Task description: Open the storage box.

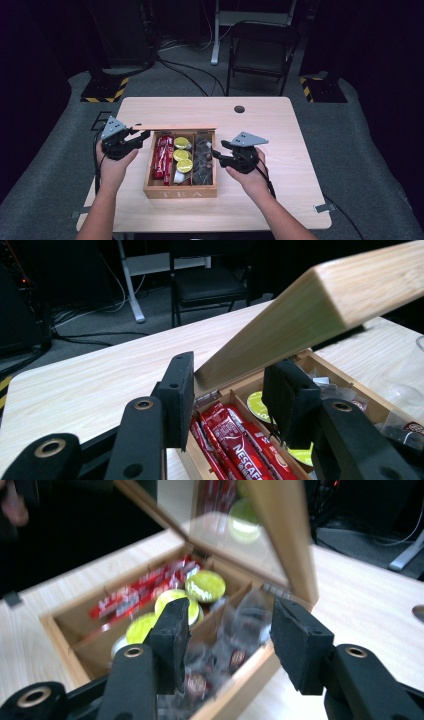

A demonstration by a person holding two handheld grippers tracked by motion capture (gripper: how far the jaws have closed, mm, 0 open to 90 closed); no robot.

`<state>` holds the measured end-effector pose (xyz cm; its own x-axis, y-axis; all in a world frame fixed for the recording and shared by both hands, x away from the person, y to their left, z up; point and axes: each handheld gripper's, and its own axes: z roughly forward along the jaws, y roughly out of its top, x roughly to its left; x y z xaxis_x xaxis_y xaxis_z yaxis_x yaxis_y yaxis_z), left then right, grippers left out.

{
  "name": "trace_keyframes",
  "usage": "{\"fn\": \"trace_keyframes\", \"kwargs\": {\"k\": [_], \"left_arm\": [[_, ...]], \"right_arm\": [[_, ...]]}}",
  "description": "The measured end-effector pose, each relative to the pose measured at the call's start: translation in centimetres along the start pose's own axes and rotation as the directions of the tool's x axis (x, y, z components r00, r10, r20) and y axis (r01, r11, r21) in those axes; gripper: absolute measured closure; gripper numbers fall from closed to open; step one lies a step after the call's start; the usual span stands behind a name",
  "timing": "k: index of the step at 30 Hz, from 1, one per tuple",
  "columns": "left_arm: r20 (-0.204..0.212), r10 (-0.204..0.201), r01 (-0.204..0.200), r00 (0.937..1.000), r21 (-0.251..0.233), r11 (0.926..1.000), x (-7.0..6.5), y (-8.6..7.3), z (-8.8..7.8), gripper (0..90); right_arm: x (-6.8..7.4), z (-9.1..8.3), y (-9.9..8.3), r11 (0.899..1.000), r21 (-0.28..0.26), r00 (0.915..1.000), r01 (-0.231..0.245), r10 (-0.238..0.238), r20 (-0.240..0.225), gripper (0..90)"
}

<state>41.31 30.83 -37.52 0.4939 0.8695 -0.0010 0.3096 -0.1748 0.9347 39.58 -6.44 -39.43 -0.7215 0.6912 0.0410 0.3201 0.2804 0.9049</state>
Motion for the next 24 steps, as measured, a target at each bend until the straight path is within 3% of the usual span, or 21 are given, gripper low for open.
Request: {"fn": "trace_keyframes", "kwargs": {"k": [9,14,24], "left_arm": [[0.007,0.000,0.000,1.0000,0.006,1.0000,0.1,0.0,0.0,56.0],[0.014,0.002,-0.002,0.9999,0.006,1.0000,0.2,0.0,0.0,55.9],[0.007,-0.001,0.001,1.0000,0.006,1.0000,0.0,0.0,0.0,55.5]], "right_arm": [[0.7,0.9,-1.9,0.999,0.042,0.9997,-0.016,0.016,-0.017,48.6],[1.2,1.7,-2.7,0.997,0.076,0.9997,0.017,-0.016,-0.017,48.7],[2.3,2.7,-3.5,0.995,0.101,0.9992,0.022,-0.018,-0.036,48.9]]}}
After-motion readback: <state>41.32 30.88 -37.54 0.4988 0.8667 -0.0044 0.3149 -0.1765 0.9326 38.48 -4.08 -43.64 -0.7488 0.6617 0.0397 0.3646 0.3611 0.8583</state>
